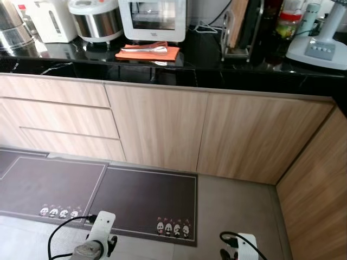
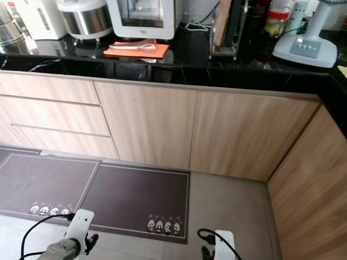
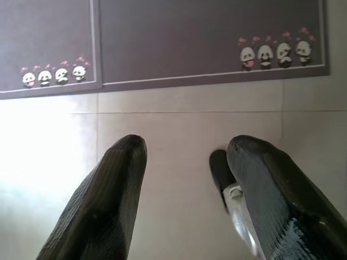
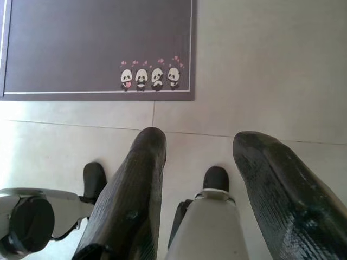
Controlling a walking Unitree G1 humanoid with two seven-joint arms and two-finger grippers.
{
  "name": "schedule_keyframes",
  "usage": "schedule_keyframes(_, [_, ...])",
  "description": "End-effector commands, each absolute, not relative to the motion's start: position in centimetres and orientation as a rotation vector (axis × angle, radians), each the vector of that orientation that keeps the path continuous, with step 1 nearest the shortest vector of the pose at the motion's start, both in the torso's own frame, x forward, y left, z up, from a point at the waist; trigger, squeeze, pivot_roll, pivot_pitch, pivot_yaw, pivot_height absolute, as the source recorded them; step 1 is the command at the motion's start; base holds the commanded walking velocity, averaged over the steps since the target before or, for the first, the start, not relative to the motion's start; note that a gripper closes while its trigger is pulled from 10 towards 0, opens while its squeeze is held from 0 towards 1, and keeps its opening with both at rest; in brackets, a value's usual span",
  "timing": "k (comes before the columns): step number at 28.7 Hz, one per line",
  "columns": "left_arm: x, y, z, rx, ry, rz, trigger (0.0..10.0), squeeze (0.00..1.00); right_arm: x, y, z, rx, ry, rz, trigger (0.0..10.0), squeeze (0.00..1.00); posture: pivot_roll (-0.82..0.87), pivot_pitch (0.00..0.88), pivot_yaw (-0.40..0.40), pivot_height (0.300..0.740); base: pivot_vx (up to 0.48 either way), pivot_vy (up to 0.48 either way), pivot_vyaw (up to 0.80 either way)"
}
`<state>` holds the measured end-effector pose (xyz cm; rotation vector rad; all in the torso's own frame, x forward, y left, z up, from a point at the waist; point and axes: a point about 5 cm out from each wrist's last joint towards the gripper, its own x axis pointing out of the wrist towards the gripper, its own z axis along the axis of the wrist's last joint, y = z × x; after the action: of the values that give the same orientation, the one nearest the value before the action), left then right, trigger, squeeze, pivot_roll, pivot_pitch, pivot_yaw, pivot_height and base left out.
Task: Kitchen organization
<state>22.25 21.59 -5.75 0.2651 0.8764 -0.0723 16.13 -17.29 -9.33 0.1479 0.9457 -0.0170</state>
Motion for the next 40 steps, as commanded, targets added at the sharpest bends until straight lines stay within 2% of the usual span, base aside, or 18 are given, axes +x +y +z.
schedule_keyframes(1, [22.02,21.53,-5.93,0.264,0.89,-0.07,10.0,0.0,16.21,-17.48,-9.3,0.145,0.948,-0.023,10.0,0.0,0.04,0.0,0.012,0.74,0.0,0.0,0.0])
schedule_keyframes(29, [21.99,21.14,-6.04,0.236,0.895,-0.072,10.0,0.0,16.22,-17.53,-9.36,0.139,0.973,-0.018,10.0,0.0,0.05,0.0,0.011,0.74,0.0,0.0,-0.75])
schedule_keyframes(34, [21.91,21.02,-6.11,0.24,0.899,-0.082,10.0,0.0,16.2,-17.55,-9.36,0.14,0.974,-0.017,10.0,0.0,0.05,0.0,0.011,0.74,0.0,0.319,-0.78])
schedule_keyframes(40, [21.91,21.02,-6.1,0.252,0.895,-0.088,10.0,0.0,16.21,-17.58,-9.36,0.139,0.975,-0.02,10.0,0.0,0.05,0.0,0.011,0.74,0.0,0.0,-0.78])
